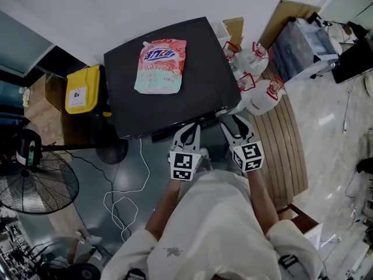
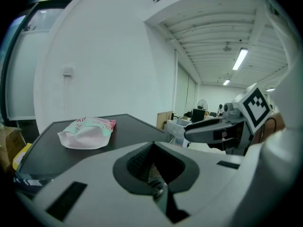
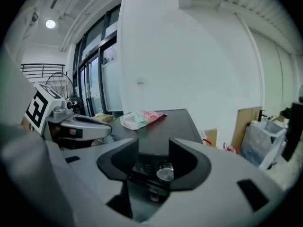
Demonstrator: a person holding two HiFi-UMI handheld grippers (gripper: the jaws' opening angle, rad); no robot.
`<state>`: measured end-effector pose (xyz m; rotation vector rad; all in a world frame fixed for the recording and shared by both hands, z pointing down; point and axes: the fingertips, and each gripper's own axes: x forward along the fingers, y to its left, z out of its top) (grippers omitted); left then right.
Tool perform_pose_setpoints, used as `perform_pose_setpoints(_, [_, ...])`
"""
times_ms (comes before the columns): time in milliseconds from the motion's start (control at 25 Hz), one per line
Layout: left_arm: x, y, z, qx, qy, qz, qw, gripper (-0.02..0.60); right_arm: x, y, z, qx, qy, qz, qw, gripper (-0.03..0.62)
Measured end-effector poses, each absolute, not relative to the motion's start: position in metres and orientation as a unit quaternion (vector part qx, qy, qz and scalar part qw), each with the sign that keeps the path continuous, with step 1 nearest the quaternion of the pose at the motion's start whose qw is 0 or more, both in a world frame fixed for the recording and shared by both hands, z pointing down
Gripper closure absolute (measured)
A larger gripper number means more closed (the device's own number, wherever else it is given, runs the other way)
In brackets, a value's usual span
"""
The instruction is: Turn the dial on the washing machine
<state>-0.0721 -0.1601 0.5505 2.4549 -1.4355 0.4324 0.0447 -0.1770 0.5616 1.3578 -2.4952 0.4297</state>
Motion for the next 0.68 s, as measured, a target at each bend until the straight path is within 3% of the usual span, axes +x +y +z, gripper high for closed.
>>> perform_pose_setpoints(680, [-0.077,-0.164,0.523,0.849,-0.501,0.123,0.111,0.569,0.040,-0.186,0.531,0.477,-0.864,0.111,0.117,0.396])
